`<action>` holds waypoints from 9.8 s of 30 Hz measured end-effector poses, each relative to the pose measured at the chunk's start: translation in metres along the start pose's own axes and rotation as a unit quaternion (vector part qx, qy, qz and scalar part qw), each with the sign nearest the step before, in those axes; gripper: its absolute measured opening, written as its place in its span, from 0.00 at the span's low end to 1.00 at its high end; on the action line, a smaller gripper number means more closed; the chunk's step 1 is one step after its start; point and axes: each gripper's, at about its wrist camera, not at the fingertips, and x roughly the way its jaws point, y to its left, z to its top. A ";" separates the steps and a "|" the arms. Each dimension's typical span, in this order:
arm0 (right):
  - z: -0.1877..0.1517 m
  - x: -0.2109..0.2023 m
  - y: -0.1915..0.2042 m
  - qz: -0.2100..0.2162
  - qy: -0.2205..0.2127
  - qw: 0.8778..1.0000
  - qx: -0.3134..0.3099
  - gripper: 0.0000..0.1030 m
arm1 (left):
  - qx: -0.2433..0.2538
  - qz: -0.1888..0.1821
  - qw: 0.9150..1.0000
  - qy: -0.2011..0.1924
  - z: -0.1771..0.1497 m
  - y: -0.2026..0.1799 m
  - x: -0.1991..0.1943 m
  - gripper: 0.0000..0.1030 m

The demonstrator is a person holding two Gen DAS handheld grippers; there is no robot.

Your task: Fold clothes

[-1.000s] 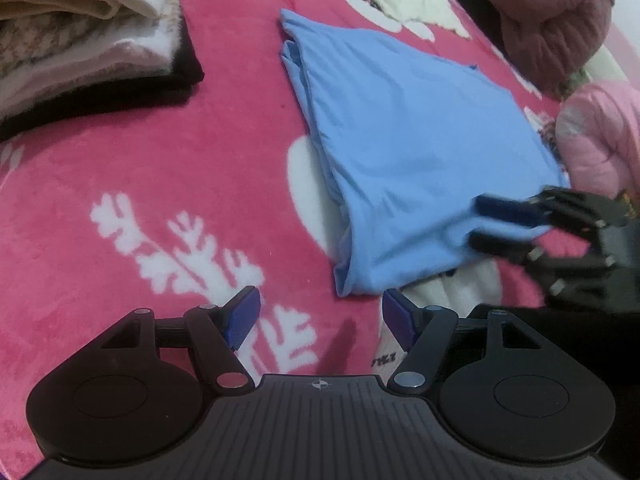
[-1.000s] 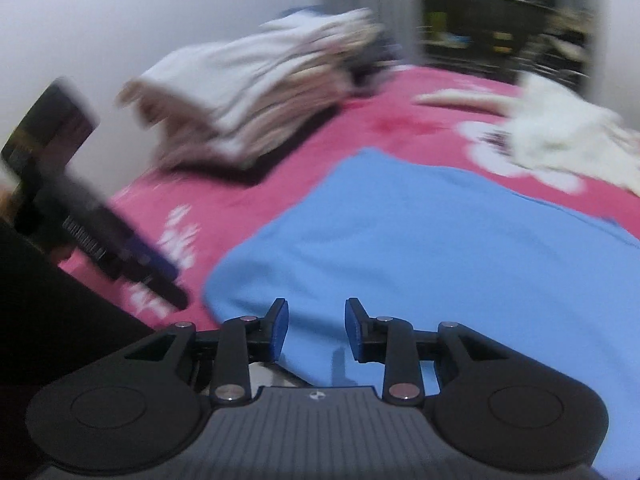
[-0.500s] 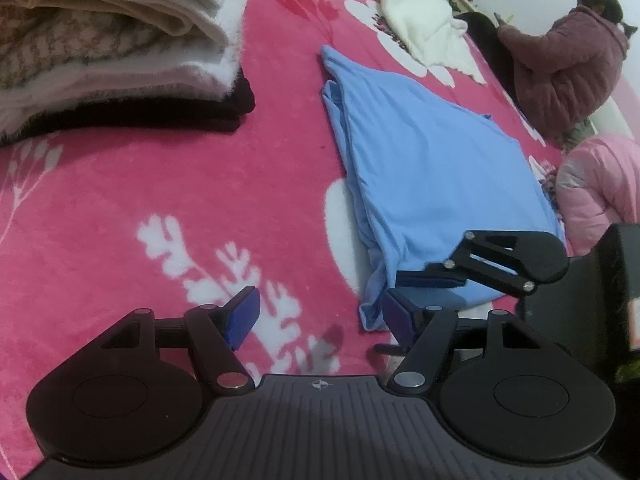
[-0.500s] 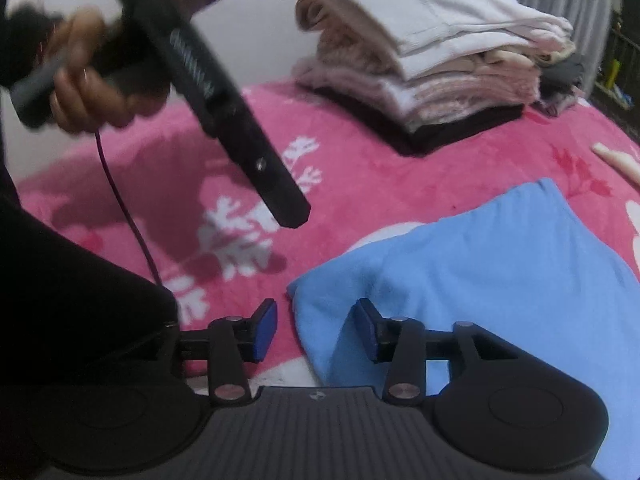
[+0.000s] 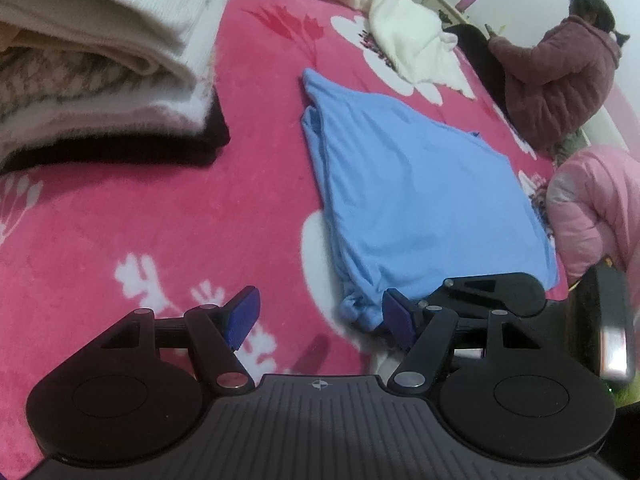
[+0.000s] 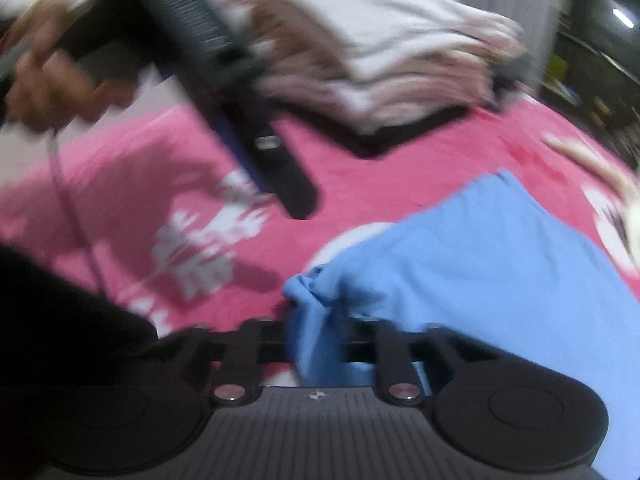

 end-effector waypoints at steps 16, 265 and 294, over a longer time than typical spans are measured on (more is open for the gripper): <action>-0.059 -0.067 -0.106 0.017 -0.141 0.894 0.426 0.06 | -0.099 -0.065 0.993 -0.020 0.046 -0.021 0.060 0.66; -0.090 -0.112 -0.381 -0.135 0.046 0.941 0.306 0.21 | 0.454 -0.078 0.887 -0.036 -0.028 -0.246 0.192 0.68; -0.151 -0.242 -0.339 -0.155 0.001 0.893 0.422 0.32 | 0.453 -0.081 0.887 -0.039 -0.030 -0.245 0.189 0.68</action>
